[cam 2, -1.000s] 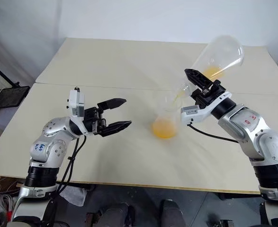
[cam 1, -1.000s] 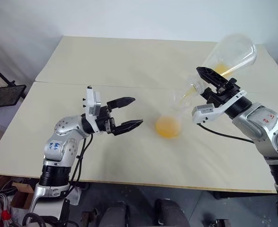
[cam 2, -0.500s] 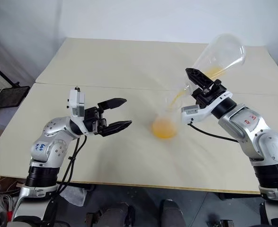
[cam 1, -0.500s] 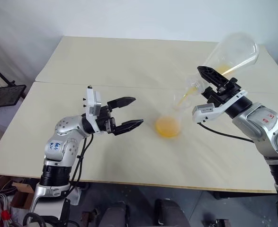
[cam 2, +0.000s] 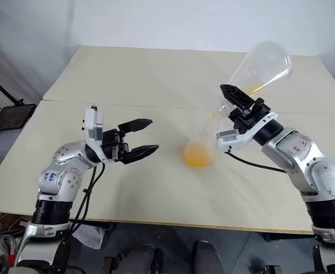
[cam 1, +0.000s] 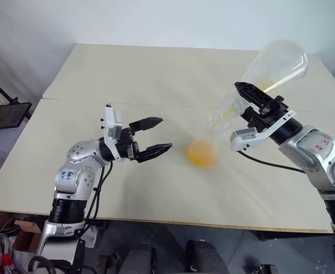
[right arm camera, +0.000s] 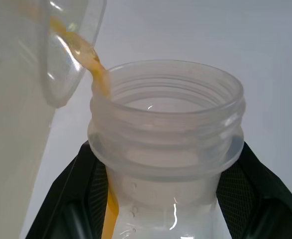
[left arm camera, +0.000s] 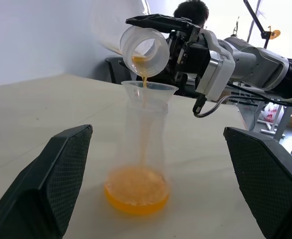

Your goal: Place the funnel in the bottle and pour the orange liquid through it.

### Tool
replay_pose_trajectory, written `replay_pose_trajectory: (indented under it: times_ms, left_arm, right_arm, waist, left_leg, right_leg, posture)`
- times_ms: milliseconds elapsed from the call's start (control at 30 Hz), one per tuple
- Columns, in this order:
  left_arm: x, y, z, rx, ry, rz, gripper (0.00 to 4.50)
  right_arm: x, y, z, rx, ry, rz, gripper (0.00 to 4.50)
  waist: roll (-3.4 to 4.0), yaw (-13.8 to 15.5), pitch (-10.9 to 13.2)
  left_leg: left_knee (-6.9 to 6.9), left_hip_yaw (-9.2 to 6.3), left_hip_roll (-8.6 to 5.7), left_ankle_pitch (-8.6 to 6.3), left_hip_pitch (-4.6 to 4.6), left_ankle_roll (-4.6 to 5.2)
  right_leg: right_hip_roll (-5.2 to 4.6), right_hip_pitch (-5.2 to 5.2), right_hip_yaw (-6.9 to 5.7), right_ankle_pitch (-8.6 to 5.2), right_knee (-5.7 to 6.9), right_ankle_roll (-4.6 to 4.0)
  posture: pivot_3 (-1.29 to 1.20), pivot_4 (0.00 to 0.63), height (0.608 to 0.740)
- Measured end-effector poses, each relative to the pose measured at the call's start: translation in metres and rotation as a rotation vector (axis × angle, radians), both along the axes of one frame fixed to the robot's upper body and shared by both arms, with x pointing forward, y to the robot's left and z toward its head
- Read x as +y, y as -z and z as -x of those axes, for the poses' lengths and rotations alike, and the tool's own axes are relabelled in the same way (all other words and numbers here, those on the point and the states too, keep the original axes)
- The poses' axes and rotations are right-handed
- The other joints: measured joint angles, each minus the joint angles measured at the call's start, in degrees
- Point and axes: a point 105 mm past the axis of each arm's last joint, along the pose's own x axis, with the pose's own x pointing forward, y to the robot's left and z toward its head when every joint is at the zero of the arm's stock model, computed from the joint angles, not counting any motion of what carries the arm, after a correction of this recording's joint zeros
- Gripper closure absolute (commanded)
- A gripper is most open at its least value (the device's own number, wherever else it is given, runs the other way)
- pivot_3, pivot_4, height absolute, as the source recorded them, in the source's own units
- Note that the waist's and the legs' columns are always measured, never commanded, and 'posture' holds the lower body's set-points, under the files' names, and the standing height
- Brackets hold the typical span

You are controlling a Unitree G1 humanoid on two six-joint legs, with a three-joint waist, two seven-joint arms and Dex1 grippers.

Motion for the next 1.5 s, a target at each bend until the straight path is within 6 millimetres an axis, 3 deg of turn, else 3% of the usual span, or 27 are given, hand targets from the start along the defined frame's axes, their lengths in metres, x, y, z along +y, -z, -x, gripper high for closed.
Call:
replay_pose_trajectory:
  times_ms: [1500]
  left_arm:
    - [-0.0020, -0.0015, -0.0009, -0.003, 0.005, 0.008, 0.00]
  right_arm:
    - [-0.0007, 0.0049, 0.0025, -0.007, -0.009, 0.020, 2.01]
  waist:
    - [0.00, 0.0, 0.0]
  left_leg:
    - [0.00, 0.01, 0.00, 0.00, 0.00, 0.00]
  right_leg:
    - [0.01, 0.00, 0.00, 0.00, 0.00, 0.00]
  posture:
    - [0.00, 0.150, 0.740]
